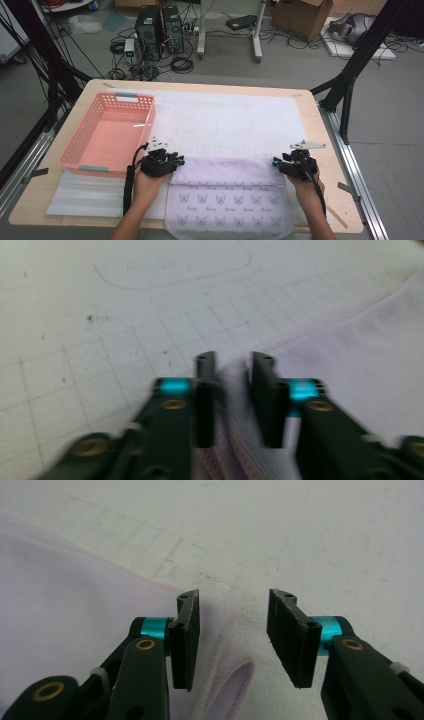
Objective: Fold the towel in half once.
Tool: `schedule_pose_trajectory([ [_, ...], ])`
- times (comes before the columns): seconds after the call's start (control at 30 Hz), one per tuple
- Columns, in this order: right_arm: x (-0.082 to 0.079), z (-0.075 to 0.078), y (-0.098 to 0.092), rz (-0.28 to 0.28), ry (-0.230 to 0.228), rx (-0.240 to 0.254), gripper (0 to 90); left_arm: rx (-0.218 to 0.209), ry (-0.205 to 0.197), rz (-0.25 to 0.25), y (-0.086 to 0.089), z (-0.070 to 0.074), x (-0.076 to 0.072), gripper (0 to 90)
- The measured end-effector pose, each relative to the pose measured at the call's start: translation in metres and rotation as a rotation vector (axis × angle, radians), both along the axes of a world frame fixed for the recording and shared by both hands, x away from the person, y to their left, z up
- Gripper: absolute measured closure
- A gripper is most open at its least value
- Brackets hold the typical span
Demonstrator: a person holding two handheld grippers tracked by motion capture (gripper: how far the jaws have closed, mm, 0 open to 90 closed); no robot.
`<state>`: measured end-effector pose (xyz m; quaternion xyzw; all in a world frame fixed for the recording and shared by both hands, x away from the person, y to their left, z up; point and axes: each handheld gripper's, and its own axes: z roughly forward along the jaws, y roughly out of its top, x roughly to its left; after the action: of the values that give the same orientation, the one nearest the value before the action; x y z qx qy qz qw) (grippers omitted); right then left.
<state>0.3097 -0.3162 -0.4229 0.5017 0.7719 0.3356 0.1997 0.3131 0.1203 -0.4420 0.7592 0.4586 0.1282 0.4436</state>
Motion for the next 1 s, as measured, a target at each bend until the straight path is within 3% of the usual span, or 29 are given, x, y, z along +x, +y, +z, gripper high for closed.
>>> schedule_pose_trajectory([
  [0.03,0.003,-0.003,0.0,-0.001,0.012,0.002,63.7,-0.001,0.001,-0.002,-0.001,-0.001,0.0,82.7],
  [0.1,0.006,-0.006,0.0,0.031,0.036,0.01,83.6,-0.007,-0.011,-0.004,0.0,0.0,-0.003,85.1],
  [0.13,0.005,-0.006,0.0,0.047,0.024,0.002,84.9,-0.018,-0.019,-0.004,0.0,0.001,-0.005,85.5],
  [0.3,-0.008,0.001,0.0,0.062,-0.037,0.009,85.8,-0.077,-0.058,-0.013,0.009,0.007,-0.017,85.7],
  [0.43,-0.029,0.012,-0.005,0.083,-0.088,0.048,85.7,-0.113,-0.084,-0.048,0.014,0.014,-0.032,85.5],
  [0.6,-0.058,0.017,-0.008,0.12,-0.132,0.057,85.7,-0.145,-0.094,-0.087,0.018,0.015,-0.055,85.1],
  [0.77,-0.083,0.012,-0.01,0.135,-0.139,0.078,85.7,-0.152,-0.086,-0.111,0.02,0.012,-0.074,85.1],
  [1.0,-0.105,0.008,-0.012,0.158,-0.115,0.091,85.7,-0.15,-0.06,-0.134,0.026,0.005,-0.094,85.0],
])
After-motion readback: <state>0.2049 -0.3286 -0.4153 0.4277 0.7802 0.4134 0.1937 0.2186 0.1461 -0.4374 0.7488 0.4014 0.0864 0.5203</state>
